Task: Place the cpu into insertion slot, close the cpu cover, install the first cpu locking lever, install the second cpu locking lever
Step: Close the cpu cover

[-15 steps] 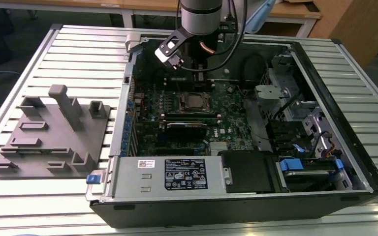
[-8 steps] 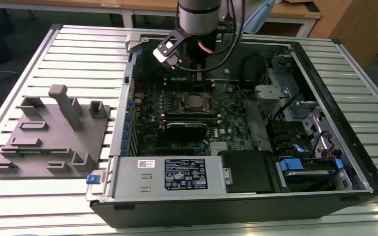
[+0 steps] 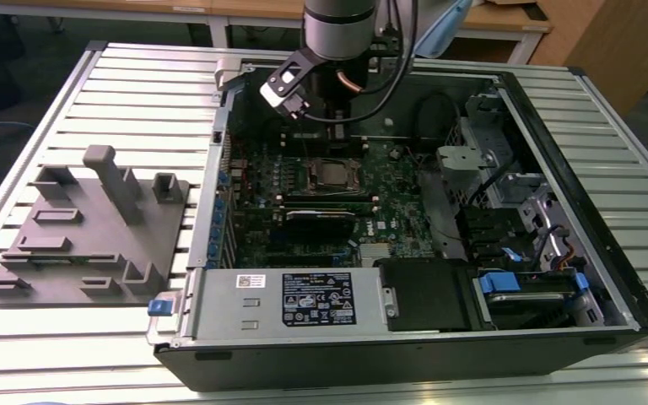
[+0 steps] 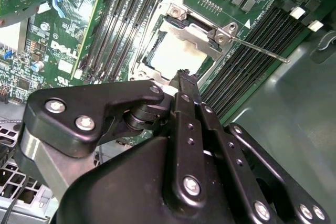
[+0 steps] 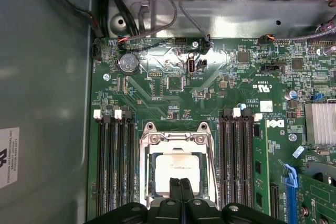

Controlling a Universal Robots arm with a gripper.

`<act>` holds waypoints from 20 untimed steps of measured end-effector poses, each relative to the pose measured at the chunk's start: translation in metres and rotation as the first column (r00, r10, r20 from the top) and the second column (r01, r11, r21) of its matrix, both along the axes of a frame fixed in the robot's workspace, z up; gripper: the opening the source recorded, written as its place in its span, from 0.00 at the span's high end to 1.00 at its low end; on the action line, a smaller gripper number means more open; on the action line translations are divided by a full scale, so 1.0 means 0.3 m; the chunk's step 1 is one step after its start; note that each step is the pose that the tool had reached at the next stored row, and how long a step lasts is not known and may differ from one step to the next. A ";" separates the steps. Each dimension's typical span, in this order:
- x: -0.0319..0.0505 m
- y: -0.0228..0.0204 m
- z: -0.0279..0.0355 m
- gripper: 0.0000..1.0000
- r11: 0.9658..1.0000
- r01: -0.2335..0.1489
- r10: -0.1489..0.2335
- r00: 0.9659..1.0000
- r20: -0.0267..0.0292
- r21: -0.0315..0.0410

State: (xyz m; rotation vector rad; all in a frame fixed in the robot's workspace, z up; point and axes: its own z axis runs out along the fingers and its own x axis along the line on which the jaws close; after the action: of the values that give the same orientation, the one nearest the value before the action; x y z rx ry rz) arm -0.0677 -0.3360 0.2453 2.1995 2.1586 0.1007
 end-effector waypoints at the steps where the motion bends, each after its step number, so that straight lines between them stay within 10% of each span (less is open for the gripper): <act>1: -0.002 0.000 0.000 0.90 1.000 0.000 0.000 1.000 0.000 0.000; 20: -0.009 0.000 0.000 0.90 1.000 0.000 0.000 1.000 0.000 0.000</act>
State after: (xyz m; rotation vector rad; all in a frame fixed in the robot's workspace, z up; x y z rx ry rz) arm -0.0705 -0.3360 0.2453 2.1996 2.1587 0.1005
